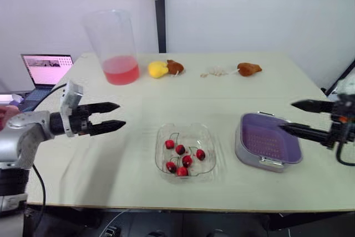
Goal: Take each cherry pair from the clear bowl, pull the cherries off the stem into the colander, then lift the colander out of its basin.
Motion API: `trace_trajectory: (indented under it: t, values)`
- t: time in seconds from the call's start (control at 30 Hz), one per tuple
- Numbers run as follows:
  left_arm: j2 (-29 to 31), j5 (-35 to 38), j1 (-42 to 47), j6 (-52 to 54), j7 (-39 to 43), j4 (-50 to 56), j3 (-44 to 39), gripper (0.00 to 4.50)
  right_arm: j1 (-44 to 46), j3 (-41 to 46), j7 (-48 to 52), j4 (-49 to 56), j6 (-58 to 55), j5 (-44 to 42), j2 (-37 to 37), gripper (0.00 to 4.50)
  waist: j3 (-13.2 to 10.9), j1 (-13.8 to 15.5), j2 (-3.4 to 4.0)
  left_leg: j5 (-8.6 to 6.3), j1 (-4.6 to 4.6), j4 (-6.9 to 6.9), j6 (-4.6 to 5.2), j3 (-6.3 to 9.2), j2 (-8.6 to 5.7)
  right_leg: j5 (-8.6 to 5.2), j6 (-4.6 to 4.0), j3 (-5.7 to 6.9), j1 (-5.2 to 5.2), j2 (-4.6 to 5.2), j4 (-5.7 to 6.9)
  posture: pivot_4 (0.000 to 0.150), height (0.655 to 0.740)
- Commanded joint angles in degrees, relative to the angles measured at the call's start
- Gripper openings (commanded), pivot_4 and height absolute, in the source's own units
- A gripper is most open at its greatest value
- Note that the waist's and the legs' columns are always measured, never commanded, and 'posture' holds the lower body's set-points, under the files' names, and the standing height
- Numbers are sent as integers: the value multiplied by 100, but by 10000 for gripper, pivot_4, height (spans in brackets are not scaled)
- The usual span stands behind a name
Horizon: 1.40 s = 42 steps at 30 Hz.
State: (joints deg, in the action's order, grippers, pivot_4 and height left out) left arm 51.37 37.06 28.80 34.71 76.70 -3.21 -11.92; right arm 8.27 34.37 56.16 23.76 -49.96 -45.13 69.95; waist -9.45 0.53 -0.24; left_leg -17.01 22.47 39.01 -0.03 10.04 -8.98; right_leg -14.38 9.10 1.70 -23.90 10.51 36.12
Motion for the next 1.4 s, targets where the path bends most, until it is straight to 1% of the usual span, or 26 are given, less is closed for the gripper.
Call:
trace_trajectory:
  t: [0.03, 0.1, 0.13, 0.2, 0.3, 0.37, 0.4, 0.47, 0.63, 0.7, 0.77, 0.8, 0.83, 0.9, 0.93, 1.13, 1.4]
  values:
    - [157, 102, -32, -16, 223, 417, 49, 45000, 1152, -1181, -316, 546, -270, -244, 368, 44430, -5, -14, 8, 0, 1, -1, 0, -2, 0, 0, 0, -1, -2, 1, -1, 1500, 7400]
    - [136, 163, -102, -12, 215, 648, 43, 45000, 2727, -2456, -519, 629, -1004, -355, 62, 44430, -14, -61, 19, 0, 2, 2, 0, -19, 2, 0, 0, -15, -10, 3, 0, 1500, 7400]
    - [122, 175, -144, -59, 232, 748, 42, 45000, 3402, -2955, -553, 559, -1395, -402, -178, 44430, -17, -95, 15, 0, 5, 0, 0, -21, 8, 0, 0, -15, -13, 0, -1, 1500, 7400]
    - [126, 146, -245, -127, 240, 906, 78, 45000, 4472, -3763, -757, 372, -2109, -363, -736, 44430, -18, -126, 7, -1, 9, -5, -1, -23, 21, 0, 0, -16, -18, -3, -2, 1500, 7400]
    - [87, 185, -369, -147, 182, 1049, 44, 45000, 5423, -4674, -1097, 206, -2913, -208, -1625, 44430, -18, -147, 8, -2, 35, -9, -1, -25, 24, 1, -1, -20, -57, -6, 7, 1500, 7400]
    - [51, 209, -410, -171, 136, 1095, 1, 45000, 5711, -4967, -1399, 20, -3446, -180, -2256, 44430, -18, -149, 7, -1, 65, 0, -1, -25, 24, 2, -2, -21, -86, -13, 15, 1500, 7400]
    - [33, 213, -432, -184, 102, 1111, -26, 45000, 5781, -5137, -1604, -131, -3718, -92, -2633, 44430, -18, -147, 7, -1, 77, 8, -2, -24, 23, 3, -3, -21, -95, -13, 18, 1500, 7400]
    - [18, 200, -478, -224, 52, 1136, -62, 45000, 5843, -5415, -1971, -361, -4131, 132, -3165, 44430, -16, -137, 5, 0, 81, 15, -3, -24, 22, 5, -6, -21, -98, -14, 22, 1500, 7400]
    - [39, 198, -661, -306, -26, 1235, -128, 45000, 5539, -5834, -2660, -625, -4254, 521, -3977, 44430, -14, -132, 3, 1, 81, 17, -4, -19, 16, 7, -10, -20, -97, -17, 24, 1500, 7400]
    - [56, 83, -762, -433, -25, 1266, -88, 45000, 5447, -5783, -2981, -896, -4254, 612, -4361, 44430, -14, -163, 4, 2, 80, 17, -6, -19, 16, 7, -10, -20, -99, -17, 27, 1500, 7400]
    - [97, 105, -805, -389, -23, 1307, -66, 45000, 5334, -5823, -3235, -1073, -4254, 731, -4550, 44430, -13, -181, 5, 4, 78, 15, -8, -19, 17, 7, -10, -21, -103, -18, 50, 1500, 7400]
    - [102, 168, -798, -318, -43, 1323, -86, 45000, 5271, -5901, -3322, -1100, -4254, 806, -4571, 38816, -13, -181, 5, 4, 79, 15, -9, -20, 17, 7, -10, -21, -110, -16, 65, 1500, 7400]
    - [104, 211, -791, -274, -57, 1333, -108, 45000, 5223, -5980, -3398, -1110, -4254, 890, -4585, 36187, -13, -179, 5, 4, 79, 16, -9, -20, 16, 7, -10, -21, -114, -15, 80, 1500, 7400]
    - [117, 232, -789, -266, -60, 1335, -126, 45000, 5174, -6037, -3460, -1096, -4254, 945, -4674, 27204, -13, -165, 5, 4, 79, 16, -9, -20, 12, 7, -10, -23, -119, -12, 87, 1500, 7400]
    - [121, 234, -790, -268, -61, 1333, -126, 45000, 5167, -6047, -3463, -1072, -4254, 946, -4715, 21911, -13, -169, 5, 4, 79, 17, -9, -20, 12, 7, -10, -23, -119, -12, 88, 1500, 7400]
    - [100, 506, -686, -46, -145, 1364, -189, 45000, 5133, -6133, -3598, -1118, -4254, 1009, -4819, 21911, -13, -186, 5, 6, 79, 17, -13, -21, 12, 7, -10, -26, -124, -14, 92, 1500, 7400]
    - [217, 317, -728, -134, -64, 1397, -5, 45000, 4941, -6410, -3659, -1144, -4125, 1387, -4954, 21911, -13, -202, 5, 7, 79, 17, -13, -21, 12, 7, -10, -27, -125, -14, 94, 1500, 7400]
